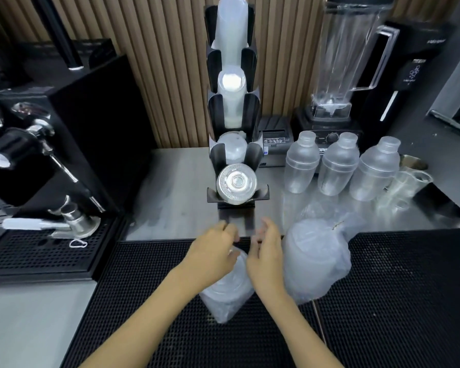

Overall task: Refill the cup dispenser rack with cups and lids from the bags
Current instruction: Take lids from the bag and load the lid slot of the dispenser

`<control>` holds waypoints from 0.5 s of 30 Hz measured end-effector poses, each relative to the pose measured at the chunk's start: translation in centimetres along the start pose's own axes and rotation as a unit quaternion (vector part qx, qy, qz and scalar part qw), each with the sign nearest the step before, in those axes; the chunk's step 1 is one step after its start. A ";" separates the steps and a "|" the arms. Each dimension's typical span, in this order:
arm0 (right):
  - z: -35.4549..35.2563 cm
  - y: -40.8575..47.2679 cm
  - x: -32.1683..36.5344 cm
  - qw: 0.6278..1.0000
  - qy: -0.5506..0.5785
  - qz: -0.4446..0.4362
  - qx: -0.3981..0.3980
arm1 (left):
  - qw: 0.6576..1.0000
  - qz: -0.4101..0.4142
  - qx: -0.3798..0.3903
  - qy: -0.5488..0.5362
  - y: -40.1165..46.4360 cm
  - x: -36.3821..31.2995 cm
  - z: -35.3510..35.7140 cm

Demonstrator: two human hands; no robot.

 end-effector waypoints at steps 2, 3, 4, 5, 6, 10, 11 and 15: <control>1.7 -0.9 -2.8 0.996 -0.031 0.066 0.060 | 0.991 -0.068 0.109 -0.023 -1.2 2.6 4.1; 2.3 -1.3 -4.0 0.991 -0.045 0.091 0.084 | 0.985 -0.094 0.145 -0.021 -1.6 3.4 5.7; 2.7 -1.7 -4.9 0.987 -0.047 0.111 0.102 | 0.979 -0.113 0.167 -0.021 -1.8 3.9 6.8; 2.9 -2.0 -5.6 0.984 -0.037 0.130 0.114 | 0.976 -0.124 0.175 -0.026 -1.8 4.0 7.4; 3.0 -2.3 -6.0 0.982 -0.020 0.145 0.121 | 0.975 -0.127 0.179 -0.028 -1.6 3.8 7.8; 2.8 -2.3 -6.2 0.980 0.034 0.160 0.116 | 0.969 -0.125 0.211 0.028 -0.6 2.8 8.5; 2.8 -2.3 -6.2 0.979 0.041 0.161 0.120 | 0.970 -0.131 0.203 0.038 -0.4 2.9 8.7; 3.5 -2.9 -6.8 0.967 0.068 0.186 0.159 | 0.975 -0.178 0.128 -0.021 -0.4 4.0 8.9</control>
Point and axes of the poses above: each hand's wrist, its own y-axis towards the middle knuckle, its own z-axis out of the palm, x = y × z, the point moved 10 cm from there along y, towards the middle knuckle
